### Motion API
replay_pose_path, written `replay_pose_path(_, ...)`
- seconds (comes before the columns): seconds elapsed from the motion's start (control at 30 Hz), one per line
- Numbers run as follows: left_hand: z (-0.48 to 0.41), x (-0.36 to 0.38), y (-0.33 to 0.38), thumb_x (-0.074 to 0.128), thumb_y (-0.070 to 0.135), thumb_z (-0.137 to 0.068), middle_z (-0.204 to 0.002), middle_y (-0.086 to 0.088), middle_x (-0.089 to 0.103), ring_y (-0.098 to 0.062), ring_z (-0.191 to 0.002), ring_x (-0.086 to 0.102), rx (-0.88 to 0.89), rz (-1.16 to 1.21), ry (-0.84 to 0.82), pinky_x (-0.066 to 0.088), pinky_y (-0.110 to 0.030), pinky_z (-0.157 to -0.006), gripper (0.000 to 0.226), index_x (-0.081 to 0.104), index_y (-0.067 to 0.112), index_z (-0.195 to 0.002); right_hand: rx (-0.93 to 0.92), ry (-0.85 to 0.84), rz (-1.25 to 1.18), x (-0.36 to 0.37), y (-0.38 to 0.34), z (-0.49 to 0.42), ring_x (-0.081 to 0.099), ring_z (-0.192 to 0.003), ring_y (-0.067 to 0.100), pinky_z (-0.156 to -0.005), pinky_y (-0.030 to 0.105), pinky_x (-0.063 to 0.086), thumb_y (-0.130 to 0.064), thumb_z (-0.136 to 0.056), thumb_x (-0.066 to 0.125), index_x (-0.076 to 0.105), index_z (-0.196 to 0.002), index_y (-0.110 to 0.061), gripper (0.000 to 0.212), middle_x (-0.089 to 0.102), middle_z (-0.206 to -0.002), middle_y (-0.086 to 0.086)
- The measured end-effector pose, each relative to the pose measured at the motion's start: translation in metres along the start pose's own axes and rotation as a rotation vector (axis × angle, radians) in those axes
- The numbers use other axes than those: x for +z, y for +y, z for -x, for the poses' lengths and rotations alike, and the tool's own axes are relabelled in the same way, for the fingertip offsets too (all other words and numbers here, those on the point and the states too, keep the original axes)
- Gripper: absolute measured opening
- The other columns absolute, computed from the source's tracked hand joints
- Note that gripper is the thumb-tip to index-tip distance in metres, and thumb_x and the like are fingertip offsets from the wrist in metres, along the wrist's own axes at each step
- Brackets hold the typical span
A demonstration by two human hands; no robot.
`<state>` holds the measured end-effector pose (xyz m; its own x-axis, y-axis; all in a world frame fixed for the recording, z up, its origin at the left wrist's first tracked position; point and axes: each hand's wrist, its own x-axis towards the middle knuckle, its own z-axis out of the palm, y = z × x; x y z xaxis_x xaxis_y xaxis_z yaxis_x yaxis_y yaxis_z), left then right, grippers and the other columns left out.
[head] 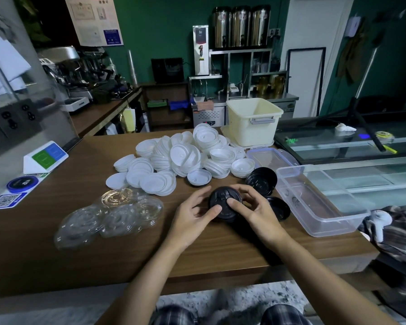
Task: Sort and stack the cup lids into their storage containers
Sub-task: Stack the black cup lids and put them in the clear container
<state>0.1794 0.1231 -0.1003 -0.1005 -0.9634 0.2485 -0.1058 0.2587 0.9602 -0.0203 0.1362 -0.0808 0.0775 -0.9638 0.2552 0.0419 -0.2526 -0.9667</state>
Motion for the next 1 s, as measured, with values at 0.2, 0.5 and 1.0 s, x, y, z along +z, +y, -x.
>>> replay_pose_path(0.2,-0.003,0.016,0.014,0.066,0.052,-0.096,-0.119,0.008,0.074,0.0,-0.111,0.068,0.024,-0.111,-0.027,0.05,-0.021,-0.097,0.051,0.063,0.019,-0.135,-0.011,0.163,-0.099,-0.02,-0.03,-0.018,0.07,-0.114,0.023,-0.093,0.033,0.059,-0.016,-0.091,0.083,0.072,-0.121,-0.018,0.032,0.076,-0.117,0.007)
replay_pose_path(0.5,-0.019,0.082,0.015,0.067,0.026,-0.099,-0.136,0.009,0.065,-0.007,-0.131,0.054,0.495,-0.676,-0.348,0.037,-0.023,-0.116,0.035,0.069,0.02,-0.134,-0.004,0.244,-0.083,-0.069,-0.059,-0.01,0.071,-0.117,0.035,-0.105,0.052,0.057,-0.021,-0.091,0.083,0.074,-0.111,-0.035,0.026,0.076,-0.118,0.008)
replay_pose_path(1.0,-0.001,0.043,0.012,0.07,0.026,-0.092,-0.103,0.014,0.068,-0.008,-0.098,0.066,0.372,-0.661,-0.212,0.053,-0.037,-0.087,0.019,0.052,0.032,-0.093,-0.048,0.225,0.023,-0.06,-0.05,-0.004,0.071,-0.105,0.008,-0.086,0.018,0.056,-0.013,-0.094,0.078,0.067,-0.125,-0.016,0.033,0.074,-0.119,0.005)
